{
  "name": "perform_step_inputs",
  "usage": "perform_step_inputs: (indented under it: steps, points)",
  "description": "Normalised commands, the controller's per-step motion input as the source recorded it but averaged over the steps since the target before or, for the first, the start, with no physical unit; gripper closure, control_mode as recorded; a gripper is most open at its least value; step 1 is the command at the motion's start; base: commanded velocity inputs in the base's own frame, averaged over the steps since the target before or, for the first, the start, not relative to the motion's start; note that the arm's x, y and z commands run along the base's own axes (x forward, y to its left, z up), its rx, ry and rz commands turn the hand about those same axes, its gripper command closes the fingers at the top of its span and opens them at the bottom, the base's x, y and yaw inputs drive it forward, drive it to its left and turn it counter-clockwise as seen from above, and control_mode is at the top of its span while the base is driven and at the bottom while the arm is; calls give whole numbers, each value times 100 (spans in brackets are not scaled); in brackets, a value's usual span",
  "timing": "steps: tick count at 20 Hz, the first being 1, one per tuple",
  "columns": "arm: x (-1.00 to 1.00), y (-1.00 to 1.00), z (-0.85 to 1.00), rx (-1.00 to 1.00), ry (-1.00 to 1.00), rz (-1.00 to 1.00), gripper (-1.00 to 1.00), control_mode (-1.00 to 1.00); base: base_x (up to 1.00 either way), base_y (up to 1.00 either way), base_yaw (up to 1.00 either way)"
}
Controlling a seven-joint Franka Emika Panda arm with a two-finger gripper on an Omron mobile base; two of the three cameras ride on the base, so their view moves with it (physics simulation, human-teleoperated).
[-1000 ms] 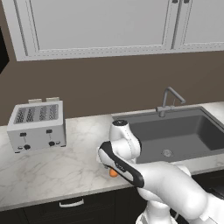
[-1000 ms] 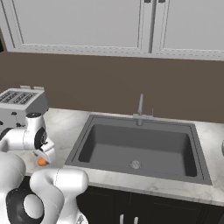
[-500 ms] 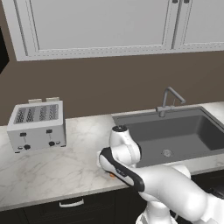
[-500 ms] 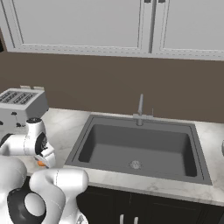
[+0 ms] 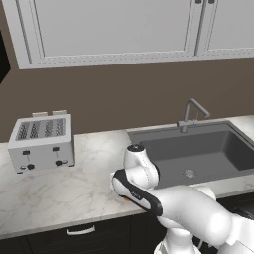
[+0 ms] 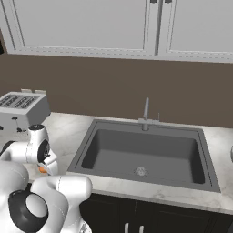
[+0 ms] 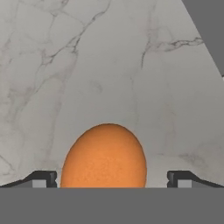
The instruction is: Gather the eggs and milk located in the vicinity of the sink area and place them right next to the bowl.
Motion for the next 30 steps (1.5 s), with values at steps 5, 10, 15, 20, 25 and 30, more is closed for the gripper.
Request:
perform_step_inputs:
  steps: [5,10,15,20,25,30]
  points:
    - [0,0,0,0,0,0,100,-100,0,0,0]
    - [0,0,0,0,0,0,100,-100,0,0,0]
    - [-1,0,35,0,-6,6,100,-100,0,0,0]
    - [-65,-9,97,-1,-16,33,100,-100,0,0,0]
    - [-78,-17,89,0,-13,33,100,-100,0,0,0]
    - [-17,-50,51,0,-6,18,100,-100,0,0,0]
